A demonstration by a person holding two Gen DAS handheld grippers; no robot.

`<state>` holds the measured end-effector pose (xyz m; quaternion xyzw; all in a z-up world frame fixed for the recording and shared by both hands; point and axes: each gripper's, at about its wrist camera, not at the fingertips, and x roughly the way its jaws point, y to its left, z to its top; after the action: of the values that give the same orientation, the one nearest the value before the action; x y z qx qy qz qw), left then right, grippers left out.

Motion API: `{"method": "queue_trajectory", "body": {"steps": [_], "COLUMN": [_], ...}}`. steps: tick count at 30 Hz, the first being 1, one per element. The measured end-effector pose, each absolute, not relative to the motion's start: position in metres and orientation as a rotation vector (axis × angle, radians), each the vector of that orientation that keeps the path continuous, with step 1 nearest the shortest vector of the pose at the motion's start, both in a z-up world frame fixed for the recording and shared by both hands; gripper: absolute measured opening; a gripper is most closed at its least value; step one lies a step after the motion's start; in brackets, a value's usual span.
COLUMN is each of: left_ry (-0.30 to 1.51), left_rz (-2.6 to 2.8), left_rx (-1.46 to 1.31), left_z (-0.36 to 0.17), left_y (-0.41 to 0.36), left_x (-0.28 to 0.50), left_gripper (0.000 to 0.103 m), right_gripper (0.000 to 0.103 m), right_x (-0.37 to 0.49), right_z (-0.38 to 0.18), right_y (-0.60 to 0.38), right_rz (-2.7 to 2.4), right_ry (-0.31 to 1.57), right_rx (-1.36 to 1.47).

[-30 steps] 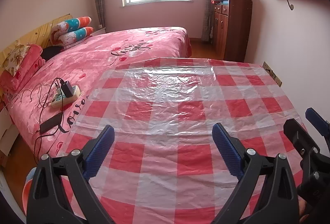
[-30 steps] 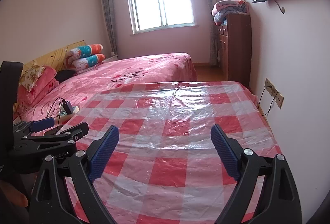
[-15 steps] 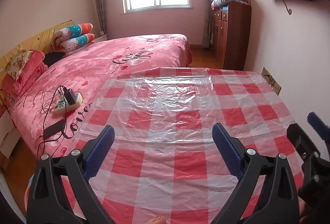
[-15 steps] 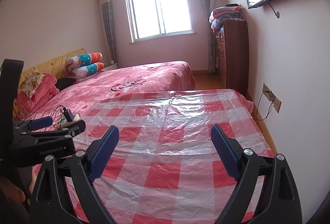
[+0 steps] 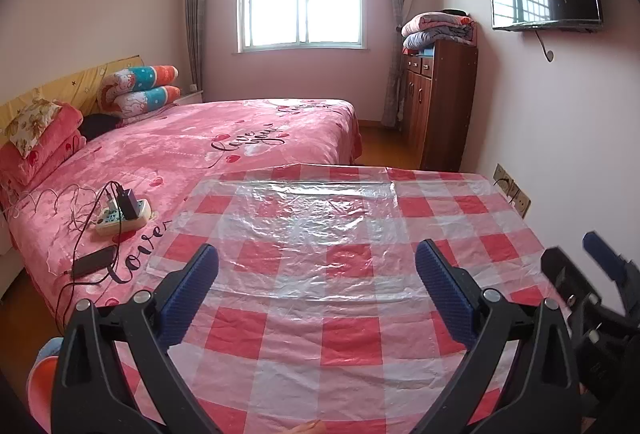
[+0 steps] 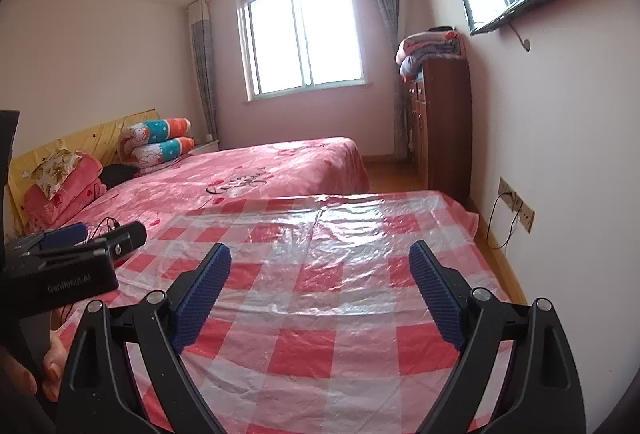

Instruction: Collect trash

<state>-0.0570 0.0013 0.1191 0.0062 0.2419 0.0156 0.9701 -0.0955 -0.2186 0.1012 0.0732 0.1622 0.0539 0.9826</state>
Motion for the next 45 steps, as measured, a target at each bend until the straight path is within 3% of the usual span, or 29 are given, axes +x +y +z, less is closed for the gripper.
{"method": "queue_trajectory", "body": {"steps": [13, 45], "left_ry": [0.478, 0.499], "left_rz": [0.031, 0.046], "left_rx": [0.028, 0.052], "left_z": [0.114, 0.101], "left_y": [-0.004, -0.007], "left_x": [-0.06, -0.055], "left_gripper": [0.099, 0.099], "right_gripper": [0.097, 0.097], "right_x": [-0.095, -0.089], "right_z": [0.098, 0.09], "right_y": [-0.214, -0.213], "right_rz": [0.1, 0.113], "right_ry": [0.315, 0.35], "right_rx": [0.108, 0.114]}}
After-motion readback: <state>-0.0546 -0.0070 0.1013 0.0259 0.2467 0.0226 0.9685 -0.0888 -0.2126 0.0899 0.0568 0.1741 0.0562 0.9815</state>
